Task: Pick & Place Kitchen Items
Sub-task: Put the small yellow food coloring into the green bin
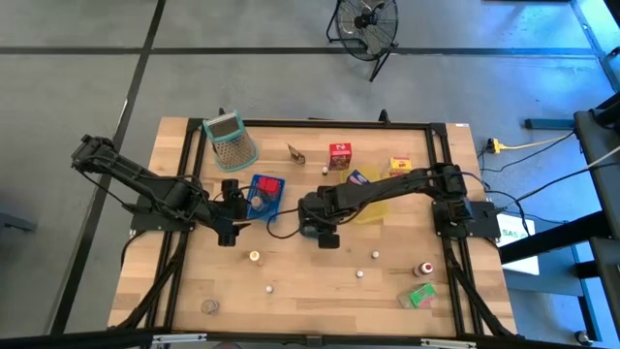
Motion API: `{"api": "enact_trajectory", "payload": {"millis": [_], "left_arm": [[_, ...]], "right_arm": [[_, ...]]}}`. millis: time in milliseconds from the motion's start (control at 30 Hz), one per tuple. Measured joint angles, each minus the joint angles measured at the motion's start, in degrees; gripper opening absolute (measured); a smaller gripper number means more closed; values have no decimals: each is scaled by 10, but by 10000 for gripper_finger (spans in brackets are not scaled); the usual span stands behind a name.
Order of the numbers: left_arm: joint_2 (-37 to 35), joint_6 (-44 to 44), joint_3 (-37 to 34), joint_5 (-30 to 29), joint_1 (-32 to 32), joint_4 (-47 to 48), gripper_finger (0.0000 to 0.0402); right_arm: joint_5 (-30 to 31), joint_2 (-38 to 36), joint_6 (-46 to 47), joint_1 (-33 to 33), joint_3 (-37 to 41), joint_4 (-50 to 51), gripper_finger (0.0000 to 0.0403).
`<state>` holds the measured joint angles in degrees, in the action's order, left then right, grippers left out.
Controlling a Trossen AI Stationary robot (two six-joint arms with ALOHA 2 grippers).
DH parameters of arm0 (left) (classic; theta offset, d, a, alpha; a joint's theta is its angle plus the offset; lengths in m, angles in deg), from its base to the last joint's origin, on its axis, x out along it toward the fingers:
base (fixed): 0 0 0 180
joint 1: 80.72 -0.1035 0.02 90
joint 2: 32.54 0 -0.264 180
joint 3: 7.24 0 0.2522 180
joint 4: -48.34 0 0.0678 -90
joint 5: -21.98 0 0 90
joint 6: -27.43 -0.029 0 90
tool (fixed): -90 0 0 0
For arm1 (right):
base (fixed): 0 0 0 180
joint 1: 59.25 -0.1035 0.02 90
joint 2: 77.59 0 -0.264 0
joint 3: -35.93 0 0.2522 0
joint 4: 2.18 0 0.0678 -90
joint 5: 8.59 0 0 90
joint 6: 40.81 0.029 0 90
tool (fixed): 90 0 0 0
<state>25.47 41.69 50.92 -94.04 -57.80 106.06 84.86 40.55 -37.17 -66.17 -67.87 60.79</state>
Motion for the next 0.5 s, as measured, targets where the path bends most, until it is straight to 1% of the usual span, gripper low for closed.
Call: {"api": "enact_trajectory", "payload": {"millis": [100,200,267,433,500], "left_arm": [[0,0,0,0,0,-3,279],[0,0,0,0,0,-5,279],[0,-1,0,0,0,-5,279],[0,-5,0,0,0,-5,279],[0,-5,0,0,0,-5,279]], "right_arm": [[-23,4,-5,5,0,-6,86],[-26,9,-17,8,-1,-5,86],[-26,11,-33,13,0,20,86],[-36,11,-107,22,0,64,86],[-35,11,-140,19,0,64,86]]}}
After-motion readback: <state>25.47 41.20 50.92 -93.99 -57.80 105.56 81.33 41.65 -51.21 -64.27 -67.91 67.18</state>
